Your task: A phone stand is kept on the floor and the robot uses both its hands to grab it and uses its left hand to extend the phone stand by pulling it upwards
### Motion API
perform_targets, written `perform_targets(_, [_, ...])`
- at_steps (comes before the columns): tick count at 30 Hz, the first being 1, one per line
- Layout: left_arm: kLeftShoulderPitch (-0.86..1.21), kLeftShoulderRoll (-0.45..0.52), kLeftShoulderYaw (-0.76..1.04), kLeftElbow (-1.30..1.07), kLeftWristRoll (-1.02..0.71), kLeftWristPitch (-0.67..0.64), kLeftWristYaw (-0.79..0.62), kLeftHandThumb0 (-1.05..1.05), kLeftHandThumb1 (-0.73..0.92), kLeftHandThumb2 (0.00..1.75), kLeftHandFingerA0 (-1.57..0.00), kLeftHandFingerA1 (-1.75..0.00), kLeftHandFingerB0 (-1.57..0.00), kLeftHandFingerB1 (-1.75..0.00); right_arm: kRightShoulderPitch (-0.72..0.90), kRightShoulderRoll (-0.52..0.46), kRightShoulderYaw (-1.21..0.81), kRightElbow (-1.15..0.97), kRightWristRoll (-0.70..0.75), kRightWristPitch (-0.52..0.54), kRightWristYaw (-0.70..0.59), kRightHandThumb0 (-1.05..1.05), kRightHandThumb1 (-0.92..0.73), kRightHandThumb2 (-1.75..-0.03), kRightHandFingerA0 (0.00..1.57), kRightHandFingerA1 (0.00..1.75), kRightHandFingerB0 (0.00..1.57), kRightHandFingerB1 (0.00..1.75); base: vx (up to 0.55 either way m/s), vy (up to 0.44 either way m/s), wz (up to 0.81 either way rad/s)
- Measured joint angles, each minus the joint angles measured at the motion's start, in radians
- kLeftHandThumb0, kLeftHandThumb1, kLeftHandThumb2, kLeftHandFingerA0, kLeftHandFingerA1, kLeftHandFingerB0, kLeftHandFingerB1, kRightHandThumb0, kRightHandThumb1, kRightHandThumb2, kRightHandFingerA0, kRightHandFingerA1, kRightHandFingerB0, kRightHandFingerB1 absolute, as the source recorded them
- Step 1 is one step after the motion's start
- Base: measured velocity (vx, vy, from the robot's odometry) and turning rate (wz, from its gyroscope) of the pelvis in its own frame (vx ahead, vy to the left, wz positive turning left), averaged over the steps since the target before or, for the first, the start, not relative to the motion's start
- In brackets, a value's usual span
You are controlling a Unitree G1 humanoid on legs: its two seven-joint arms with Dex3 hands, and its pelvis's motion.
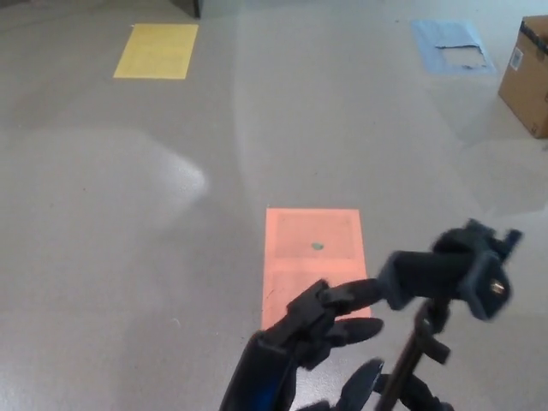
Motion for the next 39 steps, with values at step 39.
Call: perform_targets(39, [0.33, 0.081, 0.4, 0.451, 0.01, -0.423, 0.016, -0.84, 0.59, 1.01, -0.09, -0.22, 0.0, -0.18, 0.374, -0.319, 0.038, -0.733, -0.061, 0.161, 0.198, -1.04, -0.58, -1.05, 0.05, 0.14, 0.0, 0.0, 0.0, 0.0, 0.0])
